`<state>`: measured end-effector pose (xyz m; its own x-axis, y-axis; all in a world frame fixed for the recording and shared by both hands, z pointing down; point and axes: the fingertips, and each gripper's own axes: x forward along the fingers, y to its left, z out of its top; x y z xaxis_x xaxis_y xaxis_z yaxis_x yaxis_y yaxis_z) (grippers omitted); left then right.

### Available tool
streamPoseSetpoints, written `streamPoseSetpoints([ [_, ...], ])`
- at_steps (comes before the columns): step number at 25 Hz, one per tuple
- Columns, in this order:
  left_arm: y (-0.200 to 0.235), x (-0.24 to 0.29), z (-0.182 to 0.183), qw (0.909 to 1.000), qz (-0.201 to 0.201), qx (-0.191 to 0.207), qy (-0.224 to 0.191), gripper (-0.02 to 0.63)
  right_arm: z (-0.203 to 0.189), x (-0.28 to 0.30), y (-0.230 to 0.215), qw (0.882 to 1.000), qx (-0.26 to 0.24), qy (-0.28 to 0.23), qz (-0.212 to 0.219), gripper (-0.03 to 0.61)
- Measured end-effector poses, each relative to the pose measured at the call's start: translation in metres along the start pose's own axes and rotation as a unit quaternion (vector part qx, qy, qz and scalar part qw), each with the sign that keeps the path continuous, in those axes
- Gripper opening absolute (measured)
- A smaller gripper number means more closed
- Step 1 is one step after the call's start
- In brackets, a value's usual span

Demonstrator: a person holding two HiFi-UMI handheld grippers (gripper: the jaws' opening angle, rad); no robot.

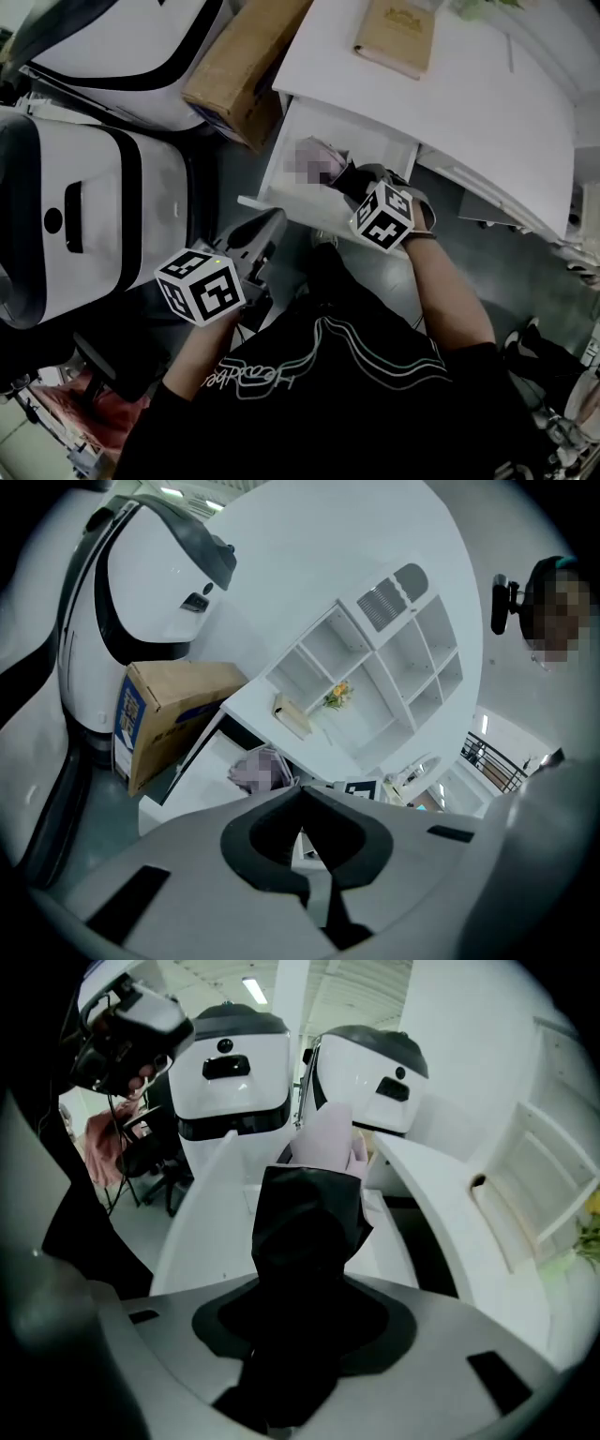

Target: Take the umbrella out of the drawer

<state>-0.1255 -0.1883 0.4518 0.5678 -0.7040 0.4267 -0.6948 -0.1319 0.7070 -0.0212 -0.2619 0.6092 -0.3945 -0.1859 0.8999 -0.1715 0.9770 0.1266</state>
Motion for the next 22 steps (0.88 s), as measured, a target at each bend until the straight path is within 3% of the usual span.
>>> streamPoseSetpoints([
  [5, -0.037, -0.033, -0.005, 0.9989, -0.022, 0.039, -0.012, 0.020, 0.025, -0.079, 0.014, 0.996, 0.043, -0.059, -0.050, 0.207],
  [11, -0.089, -0.078, -0.018, 0.9945, -0.057, 0.086, -0.018, 0.020, 0.049, -0.170, 0.058, 0.981, 0.094, -0.138, -0.097, 0.207],
  [22, -0.148, -0.125, -0.054, 0.9859, -0.097, 0.134, -0.023, 0.020, 0.037, -0.278, 0.149, 0.932, 0.218, -0.269, -0.109, 0.207],
])
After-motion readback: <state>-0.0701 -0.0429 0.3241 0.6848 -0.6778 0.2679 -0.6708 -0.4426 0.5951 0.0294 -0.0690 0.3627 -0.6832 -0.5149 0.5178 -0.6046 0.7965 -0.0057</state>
